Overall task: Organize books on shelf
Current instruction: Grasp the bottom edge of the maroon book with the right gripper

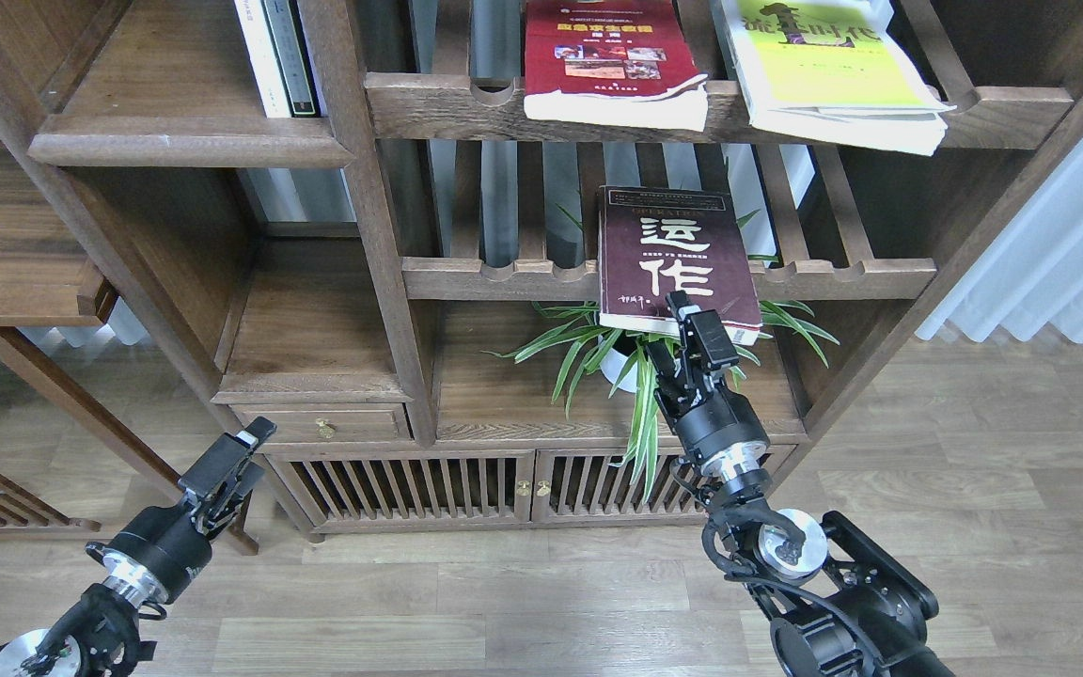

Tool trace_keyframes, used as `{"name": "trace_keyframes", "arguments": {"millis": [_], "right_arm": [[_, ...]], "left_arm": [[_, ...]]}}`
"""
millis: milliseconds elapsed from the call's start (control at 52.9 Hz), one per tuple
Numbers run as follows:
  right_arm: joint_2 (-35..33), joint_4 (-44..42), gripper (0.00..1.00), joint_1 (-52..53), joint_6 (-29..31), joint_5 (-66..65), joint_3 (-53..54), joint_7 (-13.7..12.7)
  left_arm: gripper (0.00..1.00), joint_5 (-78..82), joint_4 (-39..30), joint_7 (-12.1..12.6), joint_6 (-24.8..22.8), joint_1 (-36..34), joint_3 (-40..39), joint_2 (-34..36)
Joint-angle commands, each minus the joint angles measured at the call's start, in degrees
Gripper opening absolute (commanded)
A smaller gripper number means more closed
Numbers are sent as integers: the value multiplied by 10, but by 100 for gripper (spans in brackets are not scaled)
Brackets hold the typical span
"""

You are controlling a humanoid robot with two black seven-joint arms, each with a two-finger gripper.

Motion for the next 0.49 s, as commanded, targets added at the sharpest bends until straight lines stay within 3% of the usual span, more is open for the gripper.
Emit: {"name": "trace_keyframes", "arguments": {"millis": [0,57,151,472], "right_arm": [[0,1,92,17,-32,5,1,0],[0,1,86,24,-32,10,2,0],[0,1,68,27,-31,29,2,0],[0,-3,55,27,-36,31,-5,1]], "left_arm": [[100,0,1,0,0,-1,0,0],[100,-1,1,0,0,-1,0,0],[100,0,1,-1,0,-1,-2,0],[100,-1,1,-1,0,0,-4,0]]}}
